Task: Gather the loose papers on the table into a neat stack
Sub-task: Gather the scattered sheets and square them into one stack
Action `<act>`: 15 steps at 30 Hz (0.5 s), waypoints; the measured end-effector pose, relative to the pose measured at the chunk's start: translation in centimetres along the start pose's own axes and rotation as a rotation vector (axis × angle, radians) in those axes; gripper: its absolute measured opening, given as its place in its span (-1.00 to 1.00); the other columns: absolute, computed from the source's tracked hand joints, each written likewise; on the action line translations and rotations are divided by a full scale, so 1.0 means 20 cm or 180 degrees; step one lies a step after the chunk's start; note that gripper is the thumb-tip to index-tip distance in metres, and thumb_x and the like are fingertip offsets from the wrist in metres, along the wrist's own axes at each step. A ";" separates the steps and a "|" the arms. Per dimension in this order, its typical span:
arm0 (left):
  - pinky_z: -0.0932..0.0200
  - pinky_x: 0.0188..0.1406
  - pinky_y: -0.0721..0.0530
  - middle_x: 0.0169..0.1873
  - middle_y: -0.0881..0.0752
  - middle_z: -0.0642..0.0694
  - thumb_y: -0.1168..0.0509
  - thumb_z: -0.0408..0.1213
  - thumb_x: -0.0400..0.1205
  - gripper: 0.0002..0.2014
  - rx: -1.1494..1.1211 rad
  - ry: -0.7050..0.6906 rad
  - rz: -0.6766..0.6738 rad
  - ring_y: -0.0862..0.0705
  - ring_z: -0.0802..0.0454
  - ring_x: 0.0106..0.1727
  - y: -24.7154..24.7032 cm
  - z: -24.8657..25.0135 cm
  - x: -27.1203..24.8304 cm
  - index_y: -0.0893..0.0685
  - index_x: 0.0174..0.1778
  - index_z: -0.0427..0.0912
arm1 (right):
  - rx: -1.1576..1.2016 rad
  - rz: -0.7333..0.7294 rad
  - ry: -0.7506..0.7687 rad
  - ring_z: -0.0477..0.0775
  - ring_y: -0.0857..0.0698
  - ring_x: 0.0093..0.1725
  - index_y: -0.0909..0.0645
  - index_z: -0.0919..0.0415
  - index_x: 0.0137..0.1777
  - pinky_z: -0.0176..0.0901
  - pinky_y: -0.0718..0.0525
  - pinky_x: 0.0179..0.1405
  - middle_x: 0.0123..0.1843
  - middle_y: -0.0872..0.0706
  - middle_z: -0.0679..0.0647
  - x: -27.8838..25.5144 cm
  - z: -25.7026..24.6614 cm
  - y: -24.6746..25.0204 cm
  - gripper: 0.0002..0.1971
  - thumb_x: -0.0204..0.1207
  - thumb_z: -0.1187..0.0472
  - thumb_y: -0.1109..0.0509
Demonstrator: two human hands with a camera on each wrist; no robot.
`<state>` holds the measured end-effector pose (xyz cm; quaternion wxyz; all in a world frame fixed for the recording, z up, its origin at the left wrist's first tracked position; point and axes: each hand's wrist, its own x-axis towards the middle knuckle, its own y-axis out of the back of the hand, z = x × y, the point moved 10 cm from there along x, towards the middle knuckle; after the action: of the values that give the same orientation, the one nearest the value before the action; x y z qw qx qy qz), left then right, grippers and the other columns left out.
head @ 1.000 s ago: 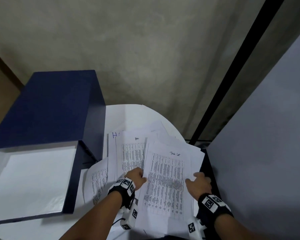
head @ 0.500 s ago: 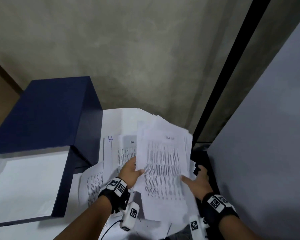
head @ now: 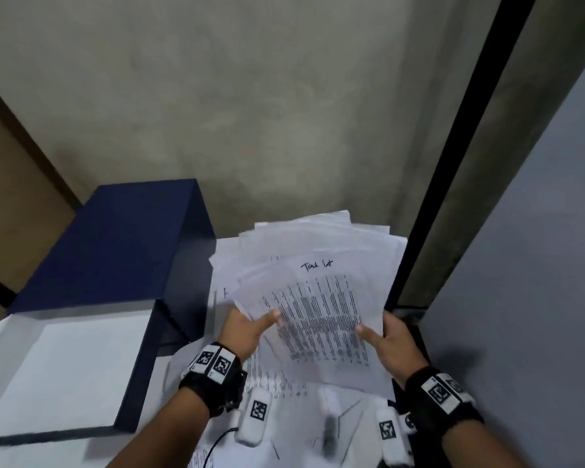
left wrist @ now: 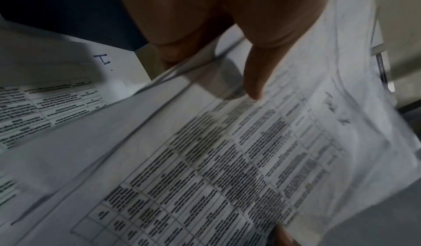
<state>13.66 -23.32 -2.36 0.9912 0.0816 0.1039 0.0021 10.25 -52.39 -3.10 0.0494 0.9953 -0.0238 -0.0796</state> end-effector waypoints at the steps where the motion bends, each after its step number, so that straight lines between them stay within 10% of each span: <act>1: 0.03 -0.17 -0.70 -0.37 -0.70 -0.03 -0.57 0.01 0.38 -0.70 0.0060 -0.0095 0.0031 -0.64 0.04 -0.34 0.00 0.02 -0.01 -0.65 -0.33 -0.09 | -0.0078 -0.0018 0.0021 -0.40 -0.75 0.17 -0.67 -0.10 0.20 -0.47 -0.64 0.16 0.08 -0.83 -0.42 0.00 0.00 -0.02 -0.67 0.64 0.38 -0.40; 7: 0.43 -0.32 -0.69 -0.26 -0.82 0.07 -0.53 -0.29 0.46 -0.85 -0.0020 -0.0265 0.0058 -0.76 0.30 -0.32 -0.04 0.08 -0.07 -0.76 -0.09 -0.15 | -0.0055 0.0001 -0.0044 -0.30 -0.77 0.21 -0.66 0.01 0.32 -0.31 -0.68 0.25 0.15 -0.84 -0.27 0.00 0.04 -0.05 -0.68 0.62 0.30 -0.45; 12: 0.08 0.14 -0.73 -0.04 -0.81 0.07 -0.45 -0.24 0.53 -0.79 0.0162 0.0196 -0.0303 -0.77 0.16 0.04 -0.11 -0.12 -0.09 -0.73 0.07 -0.15 | -0.0529 -0.0056 -0.0214 -0.22 -0.80 0.10 -0.73 -0.07 0.16 -0.22 -0.69 0.14 -0.06 -0.84 -0.35 -0.04 0.14 -0.06 -0.75 0.52 -0.06 -0.49; 15: 0.06 0.16 -0.72 0.02 -0.82 0.08 -0.48 -0.17 0.51 -0.68 0.0159 0.0180 -0.0205 -0.78 0.15 0.05 -0.11 -0.14 -0.08 -0.73 0.16 -0.16 | -0.0725 0.0061 -0.0250 -0.39 -0.69 -0.32 -0.66 -0.03 -0.17 -0.43 -0.57 -0.12 -0.51 -0.69 -0.41 -0.06 0.10 -0.05 -0.86 0.64 0.10 -0.41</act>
<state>11.39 -24.99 -5.08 0.9851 0.1029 0.1344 -0.0301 8.72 -51.44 -4.97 0.1620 0.9791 -0.0260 -0.1203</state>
